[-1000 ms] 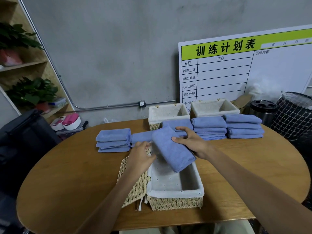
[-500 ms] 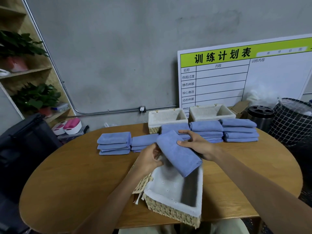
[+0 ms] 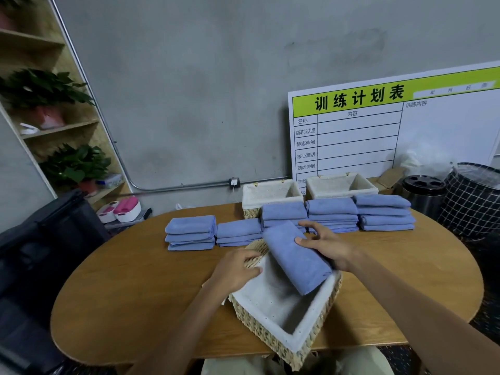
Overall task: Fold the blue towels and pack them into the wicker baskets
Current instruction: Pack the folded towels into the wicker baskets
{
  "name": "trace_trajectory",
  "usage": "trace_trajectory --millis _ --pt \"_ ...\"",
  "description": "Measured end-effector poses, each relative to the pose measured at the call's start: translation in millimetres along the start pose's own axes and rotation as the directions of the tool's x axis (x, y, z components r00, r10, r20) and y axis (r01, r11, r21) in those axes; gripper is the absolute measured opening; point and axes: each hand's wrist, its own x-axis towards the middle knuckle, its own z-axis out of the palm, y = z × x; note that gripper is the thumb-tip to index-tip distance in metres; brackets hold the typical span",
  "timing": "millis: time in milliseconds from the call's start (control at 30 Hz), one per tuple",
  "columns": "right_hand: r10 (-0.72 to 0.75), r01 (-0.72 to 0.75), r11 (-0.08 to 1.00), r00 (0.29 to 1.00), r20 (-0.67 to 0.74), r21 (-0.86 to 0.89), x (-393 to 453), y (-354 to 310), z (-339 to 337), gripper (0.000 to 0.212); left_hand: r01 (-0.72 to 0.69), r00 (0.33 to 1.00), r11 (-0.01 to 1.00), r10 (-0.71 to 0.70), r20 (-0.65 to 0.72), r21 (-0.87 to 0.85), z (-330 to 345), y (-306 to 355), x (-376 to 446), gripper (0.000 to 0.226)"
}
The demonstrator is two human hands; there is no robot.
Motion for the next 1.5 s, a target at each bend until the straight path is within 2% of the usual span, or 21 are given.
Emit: trace_trajectory --millis 133,233,300,400,467,633,733,833,933,1100,1167,1233,1300,1367,1500 --pt "0.017 -0.018 0.999 0.999 0.038 0.043 -4 1 1 0.061 -0.04 0.998 0.998 0.042 0.037 -0.051 3 2 11 0.034" --pt "0.03 -0.034 0.998 0.997 0.068 0.056 -4 3 7 0.06 -0.055 0.997 0.993 0.061 0.054 -0.103 6 -1 20 0.041" --pt "0.032 -0.035 0.999 0.997 0.073 0.04 -4 7 12 0.058 -0.054 0.998 0.994 0.056 0.029 -0.093 8 -7 22 0.046" --pt "0.023 -0.024 1.0 0.998 0.063 0.015 -4 12 17 0.058 -0.024 0.999 0.999 0.022 -0.034 -0.034 9 -14 9 0.041" --pt "0.028 -0.028 1.0 0.997 0.066 0.007 -5 13 21 0.06 -0.026 0.999 0.997 0.024 -0.04 -0.068 10 -17 2 0.034" --pt "0.028 -0.031 0.999 0.998 0.061 0.037 -10 18 31 0.059 -0.085 0.996 0.979 0.091 0.024 -0.187 4 -20 8 0.022" --pt "0.026 -0.028 0.999 0.998 0.06 0.028 -16 18 35 0.056 -0.13 0.988 0.974 0.143 0.059 -0.185 1 -22 18 0.025" --pt "0.016 -0.018 0.999 0.998 0.054 0.028 -18 16 41 0.056 -0.097 0.988 0.988 0.11 0.104 -0.123 1 -20 30 0.025" --pt "0.002 -0.004 0.995 1.0 0.018 0.1 -12 19 42 0.058 -0.078 0.997 0.996 0.079 0.009 -0.03 2 -21 38 0.024" --pt "-0.027 0.031 0.987 0.999 -0.025 0.156 -12 15 43 0.054 -0.077 0.996 0.95 0.06 -0.066 -0.301 5 -32 28 0.024" --pt "-0.03 0.034 0.985 0.999 -0.026 0.169 -11 17 46 0.054 -0.063 0.993 0.964 0.034 -0.116 -0.257 8 -36 30 0.023" --pt "-0.02 0.023 0.982 1.0 -0.018 0.189 -11 18 53 0.056 -0.049 0.983 0.991 0.026 -0.183 -0.121 9 -37 36 0.032" --pt "-0.01 0.014 0.974 1.0 -0.02 0.225 -9 20 60 0.058 -0.039 0.972 0.997 0.023 -0.235 -0.063 9 -39 41 0.036" --pt "-0.012 0.018 0.97 1.0 -0.024 0.241 -8 21 65 0.059 -0.07 0.962 0.99 0.034 -0.27 -0.124 5 -41 37 0.03" --pt "-0.037 0.043 0.976 0.999 -0.03 0.212 -6 16 74 0.063 -0.083 0.955 0.917 -0.039 -0.293 -0.391 -21 -40 11 0.016"
